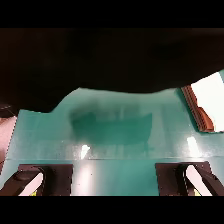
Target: Fold the shirts.
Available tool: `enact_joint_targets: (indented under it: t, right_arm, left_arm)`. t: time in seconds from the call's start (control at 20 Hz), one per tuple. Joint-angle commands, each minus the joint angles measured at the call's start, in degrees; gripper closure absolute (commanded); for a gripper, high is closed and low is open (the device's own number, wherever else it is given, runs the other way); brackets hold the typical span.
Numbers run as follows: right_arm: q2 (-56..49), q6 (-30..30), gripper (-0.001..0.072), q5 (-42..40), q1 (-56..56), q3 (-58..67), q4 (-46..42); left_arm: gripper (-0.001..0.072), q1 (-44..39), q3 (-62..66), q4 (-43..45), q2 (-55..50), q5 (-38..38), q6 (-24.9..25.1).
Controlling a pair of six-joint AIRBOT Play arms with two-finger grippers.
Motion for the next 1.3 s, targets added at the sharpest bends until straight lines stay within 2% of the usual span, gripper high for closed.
enact_joint_targets:
  t: [0.0,0.15,0.3,0.5,0.6,0.75,0.9,1.0,1.15,1.25]
  right_arm:
    - [-3.3,2.4,0.0691,4.0,-3.1,10.8,-0.2]
    - [-3.5,2.5,0.0692,4.7,-3.0,3.8,0.1]
    - [-5.5,1.7,0.0692,2.7,2.1,-10.1,-0.6]
    - [-16.5,1.6,0.0692,3.7,15.2,-21.7,-16.1]
    - [-23.7,1.6,0.0692,3.7,18.4,-24.8,-18.3]
    - [-34.9,1.7,0.0692,2.8,20.0,-25.2,-18.2]
    - [-42.9,3.1,0.0692,-2.6,20.0,-25.2,-17.6]
    - [-46.3,3.1,0.0692,-5.0,19.4,-24.0,-14.9]
    - [-49.7,3.1,0.0692,-3.7,17.7,-17.1,-10.1]
    - [-49.8,2.5,0.0692,-2.4,17.6,-12.6,-11.0]
  left_arm:
    - [0.0680,0.0,4.5,4.4,1.6,1.2,-3.0]
    - [0.0679,0.0,-1.6,11.3,1.0,-3.7,-7.0]
    - [0.0679,0.0,-14.2,11.1,-2.8,-8.4,-8.3]
    - [0.0677,0.0,-29.3,8.5,-14.0,-13.3,-7.8]
    - [0.0678,0.0,-34.4,8.4,-20.9,-13.2,-7.7]
    - [0.0677,0.0,-36.3,6.0,-33.0,-11.4,-5.9]
    - [0.0677,0.0,-34.6,4.9,-41.7,-3.2,-4.8]
    - [0.0678,0.0,-31.8,4.9,-45.5,-0.4,-4.8]
    - [0.0678,0.1,-28.2,5.1,-47.9,-0.3,-4.6]
    - [0.0678,1.0,-26.5,5.2,-47.9,-2.9,-2.9]
